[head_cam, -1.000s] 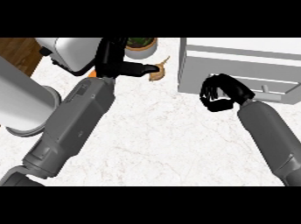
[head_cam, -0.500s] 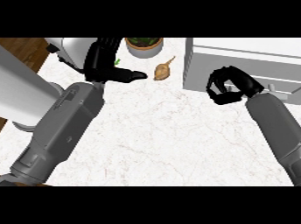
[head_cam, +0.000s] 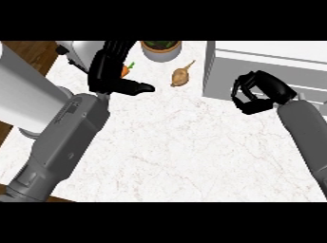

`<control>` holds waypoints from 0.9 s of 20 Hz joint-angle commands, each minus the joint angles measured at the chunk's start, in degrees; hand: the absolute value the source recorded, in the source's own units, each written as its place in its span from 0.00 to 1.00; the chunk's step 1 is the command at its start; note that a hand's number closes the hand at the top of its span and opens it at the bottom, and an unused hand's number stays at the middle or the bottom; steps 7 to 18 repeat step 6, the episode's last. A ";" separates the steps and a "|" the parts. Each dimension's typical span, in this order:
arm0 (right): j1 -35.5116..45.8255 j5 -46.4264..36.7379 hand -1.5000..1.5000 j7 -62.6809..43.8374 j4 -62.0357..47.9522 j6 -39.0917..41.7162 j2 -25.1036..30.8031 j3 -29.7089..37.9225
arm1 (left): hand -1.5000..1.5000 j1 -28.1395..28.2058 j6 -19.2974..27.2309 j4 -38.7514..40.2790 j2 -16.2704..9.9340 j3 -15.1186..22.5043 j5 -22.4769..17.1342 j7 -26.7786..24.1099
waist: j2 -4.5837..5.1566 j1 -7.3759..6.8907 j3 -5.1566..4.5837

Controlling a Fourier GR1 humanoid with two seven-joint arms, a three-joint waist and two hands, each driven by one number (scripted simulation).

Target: Pick up the cup, place it into the drawer and close the drawer

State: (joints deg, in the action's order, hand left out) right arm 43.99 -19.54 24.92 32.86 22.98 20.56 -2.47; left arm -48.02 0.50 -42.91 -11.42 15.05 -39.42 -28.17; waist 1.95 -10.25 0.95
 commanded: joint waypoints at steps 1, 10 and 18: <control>9.89 -0.04 1.00 -4.94 -1.78 -6.72 6.39 5.17 | 0.00 0.29 -0.96 -0.99 -0.71 -0.38 -0.69 0.78 | 0.72 -2.66 -0.77; 9.33 0.78 1.00 -5.28 -0.30 -4.37 7.91 5.25 | 0.00 1.40 -1.82 -1.61 -0.99 0.05 -0.50 0.59 | 0.61 -2.68 -0.82; 9.33 0.78 1.00 -5.28 -0.30 -4.37 7.91 5.25 | 0.00 1.40 -1.82 -1.61 -0.99 0.05 -0.50 0.59 | 0.61 -2.68 -0.82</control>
